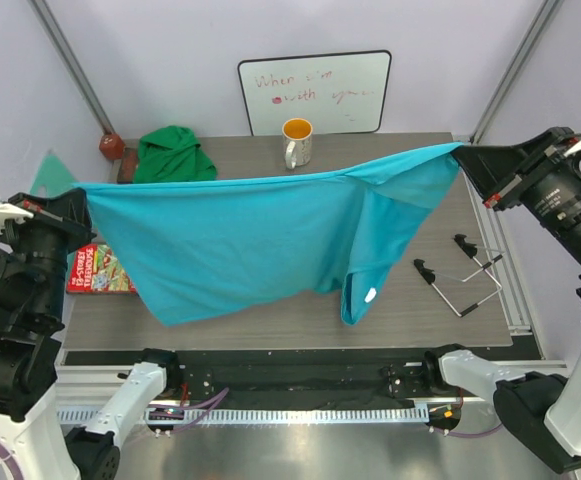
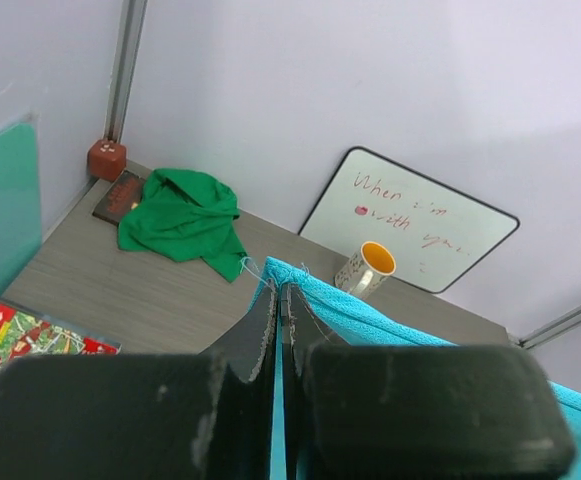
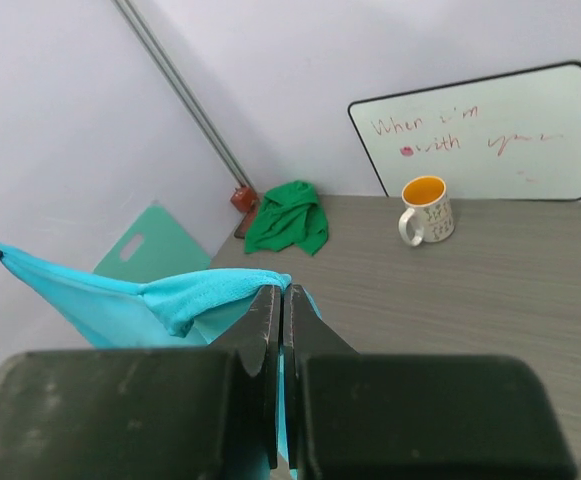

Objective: Fold and stack the t-shirts

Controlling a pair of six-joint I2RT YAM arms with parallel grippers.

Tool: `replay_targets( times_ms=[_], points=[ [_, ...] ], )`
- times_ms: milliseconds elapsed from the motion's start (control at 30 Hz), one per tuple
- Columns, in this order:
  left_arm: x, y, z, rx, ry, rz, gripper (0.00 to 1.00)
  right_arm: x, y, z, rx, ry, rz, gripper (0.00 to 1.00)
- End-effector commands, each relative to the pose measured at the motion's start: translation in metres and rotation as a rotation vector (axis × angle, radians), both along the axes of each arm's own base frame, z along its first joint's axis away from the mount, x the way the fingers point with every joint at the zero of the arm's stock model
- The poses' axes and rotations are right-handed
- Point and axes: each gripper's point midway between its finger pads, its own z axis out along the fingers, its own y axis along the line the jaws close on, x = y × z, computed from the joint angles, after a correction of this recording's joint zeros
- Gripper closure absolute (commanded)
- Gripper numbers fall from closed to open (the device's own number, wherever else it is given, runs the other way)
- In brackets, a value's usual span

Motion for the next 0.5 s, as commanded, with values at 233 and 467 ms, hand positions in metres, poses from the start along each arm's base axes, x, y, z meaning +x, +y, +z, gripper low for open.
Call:
replay_targets(
  times_ms=[233, 467],
  points=[
    [0.079, -0.014, -0.056, 0.055, 0.219, -0.003, 1.00, 0.097, 0.019, -0.065, -0.039, 0.271, -0.021, 0.99],
    [0.148, -0.031, -0.131, 0.106, 0.422, -0.038, 1.00, 0.173, 0.038, -0.163, -0.137, 0.530, 0.005, 0.99]
  ],
)
